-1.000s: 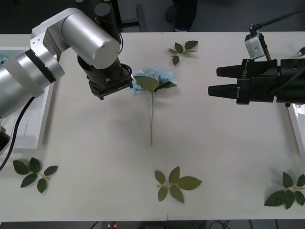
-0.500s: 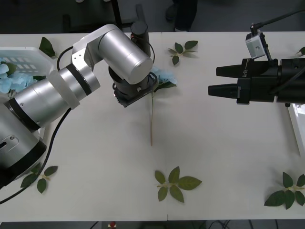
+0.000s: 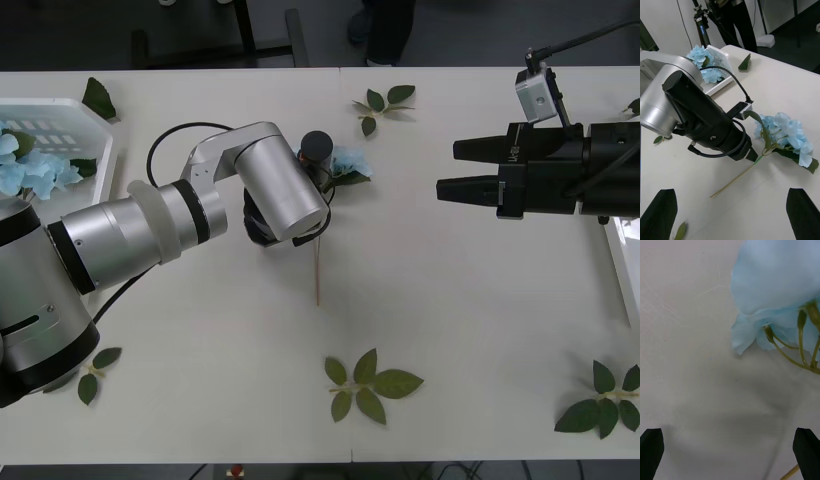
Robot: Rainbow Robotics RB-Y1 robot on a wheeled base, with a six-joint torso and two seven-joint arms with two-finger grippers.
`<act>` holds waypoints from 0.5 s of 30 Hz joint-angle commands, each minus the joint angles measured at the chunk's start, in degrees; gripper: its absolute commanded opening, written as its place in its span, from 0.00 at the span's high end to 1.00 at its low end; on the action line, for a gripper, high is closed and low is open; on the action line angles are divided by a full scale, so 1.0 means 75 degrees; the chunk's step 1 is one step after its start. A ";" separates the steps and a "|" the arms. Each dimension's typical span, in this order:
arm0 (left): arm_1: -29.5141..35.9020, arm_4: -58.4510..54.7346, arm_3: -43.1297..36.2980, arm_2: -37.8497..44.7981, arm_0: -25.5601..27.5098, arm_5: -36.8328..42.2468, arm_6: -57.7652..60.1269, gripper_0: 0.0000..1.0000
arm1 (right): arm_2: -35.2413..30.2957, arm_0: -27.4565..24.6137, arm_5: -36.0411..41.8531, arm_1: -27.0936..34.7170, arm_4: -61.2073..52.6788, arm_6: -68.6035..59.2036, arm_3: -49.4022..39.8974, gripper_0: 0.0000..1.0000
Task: Place the red flowers into the right box and the blue flowers into the left box. If a person shows an open palm, hand one flower to the person first, then continue sorting.
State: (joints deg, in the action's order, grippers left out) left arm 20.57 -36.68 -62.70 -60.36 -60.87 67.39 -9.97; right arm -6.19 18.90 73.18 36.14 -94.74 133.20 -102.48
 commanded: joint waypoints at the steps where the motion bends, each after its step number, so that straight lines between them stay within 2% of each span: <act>1: -0.0153 -0.0031 -0.0148 0.0114 -0.0309 -0.0044 0.0193 0.00 | -0.0054 0.0257 0.0017 0.0291 -0.0095 0.0205 -0.0129 0.15; 9: -0.0024 -0.0324 -0.0476 0.0313 -0.0380 0.0038 0.0240 0.00 | -0.0054 0.0257 0.0005 0.0291 -0.0083 0.0205 -0.0129 0.15; 15: -0.0036 -0.0429 -0.0804 0.0348 -0.0508 0.0542 0.0357 0.00 | -0.0054 0.0257 -0.0018 0.0291 -0.0083 0.0205 -0.0129 0.16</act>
State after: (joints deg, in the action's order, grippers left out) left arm 20.50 -39.55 -66.47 -58.00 -61.14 70.19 -9.04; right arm -6.19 18.90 73.17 36.14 -94.74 133.20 -102.48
